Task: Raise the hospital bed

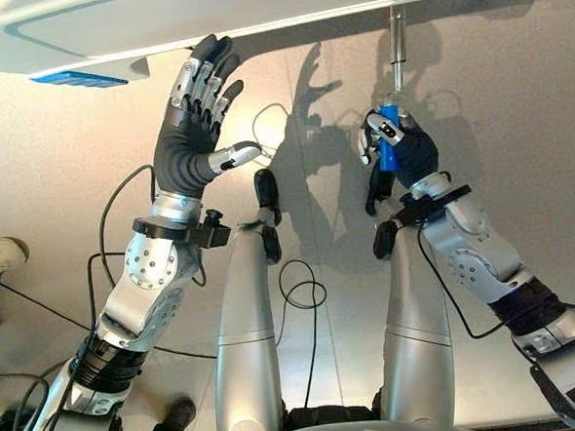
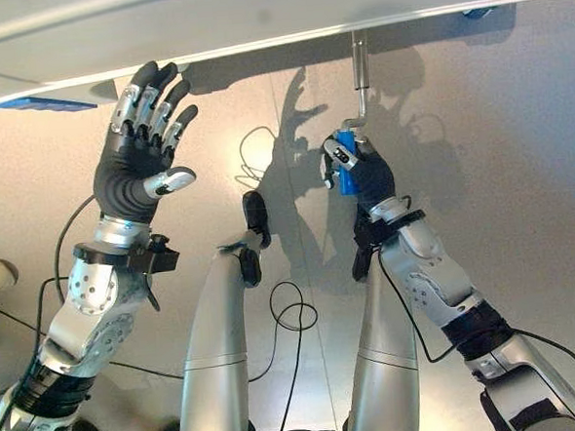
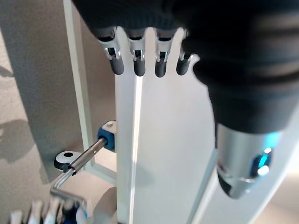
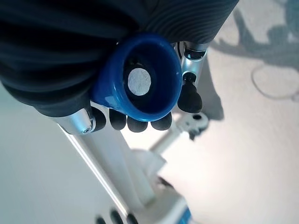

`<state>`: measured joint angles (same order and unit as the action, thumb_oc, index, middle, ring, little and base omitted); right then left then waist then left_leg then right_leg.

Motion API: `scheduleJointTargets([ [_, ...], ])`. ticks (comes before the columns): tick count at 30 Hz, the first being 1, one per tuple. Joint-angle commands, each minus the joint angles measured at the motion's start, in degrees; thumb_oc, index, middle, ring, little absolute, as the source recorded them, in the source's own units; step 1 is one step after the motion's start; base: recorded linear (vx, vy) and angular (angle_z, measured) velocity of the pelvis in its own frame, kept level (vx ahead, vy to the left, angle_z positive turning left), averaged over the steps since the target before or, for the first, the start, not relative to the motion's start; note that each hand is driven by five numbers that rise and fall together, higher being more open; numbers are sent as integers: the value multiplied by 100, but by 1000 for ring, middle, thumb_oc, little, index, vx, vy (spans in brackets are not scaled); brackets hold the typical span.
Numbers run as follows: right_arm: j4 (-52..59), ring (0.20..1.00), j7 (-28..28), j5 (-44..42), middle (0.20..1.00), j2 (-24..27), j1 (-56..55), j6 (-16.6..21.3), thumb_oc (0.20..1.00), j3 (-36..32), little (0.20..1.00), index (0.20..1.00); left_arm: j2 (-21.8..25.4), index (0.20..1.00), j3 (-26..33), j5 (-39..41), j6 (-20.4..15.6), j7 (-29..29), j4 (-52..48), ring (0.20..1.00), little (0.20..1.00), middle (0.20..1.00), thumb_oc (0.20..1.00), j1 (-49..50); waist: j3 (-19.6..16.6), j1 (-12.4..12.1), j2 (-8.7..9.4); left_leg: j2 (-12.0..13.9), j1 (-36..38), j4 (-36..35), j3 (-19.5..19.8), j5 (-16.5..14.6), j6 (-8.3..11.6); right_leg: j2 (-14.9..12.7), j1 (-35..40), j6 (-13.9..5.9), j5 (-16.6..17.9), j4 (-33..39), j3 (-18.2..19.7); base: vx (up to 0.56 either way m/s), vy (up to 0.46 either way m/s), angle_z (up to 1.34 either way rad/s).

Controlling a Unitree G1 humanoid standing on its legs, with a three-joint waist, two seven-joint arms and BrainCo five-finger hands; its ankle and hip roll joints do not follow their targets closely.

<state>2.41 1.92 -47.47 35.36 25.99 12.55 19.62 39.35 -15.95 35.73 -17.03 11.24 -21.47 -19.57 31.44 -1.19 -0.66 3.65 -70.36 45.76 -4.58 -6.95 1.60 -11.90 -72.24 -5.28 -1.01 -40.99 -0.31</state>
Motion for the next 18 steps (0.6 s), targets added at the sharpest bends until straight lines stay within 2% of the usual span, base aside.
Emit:
scheduleJointTargets([
  [1,901,200,110,-32,200,189,504,907,200,-893,200,200,-92,1000,291,55,-369,-165,-801,1000,1000,1000,1000,221,-164,152,-64,-346,76,-889,137,732,135,29,247,-138,151,-88,-356,-1,-7,-3],
  [11,508,200,608,384,200,359,428,1050,200,-1621,200,200,-158,1000,407,140,-407,-252,-826,1000,1000,1000,1000,204,-164,230,8,-311,159,-1004,176,704,146,92,333,-145,124,40,-358,-1,-10,-2],
  [18,174,200,992,1035,200,565,373,930,200,-1866,200,200,-160,1000,460,126,-419,-294,-874,1000,1000,1000,1000,231,-164,261,34,-295,148,-1012,211,706,159,128,327,-132,100,42,-358,0,-4,-1],
])
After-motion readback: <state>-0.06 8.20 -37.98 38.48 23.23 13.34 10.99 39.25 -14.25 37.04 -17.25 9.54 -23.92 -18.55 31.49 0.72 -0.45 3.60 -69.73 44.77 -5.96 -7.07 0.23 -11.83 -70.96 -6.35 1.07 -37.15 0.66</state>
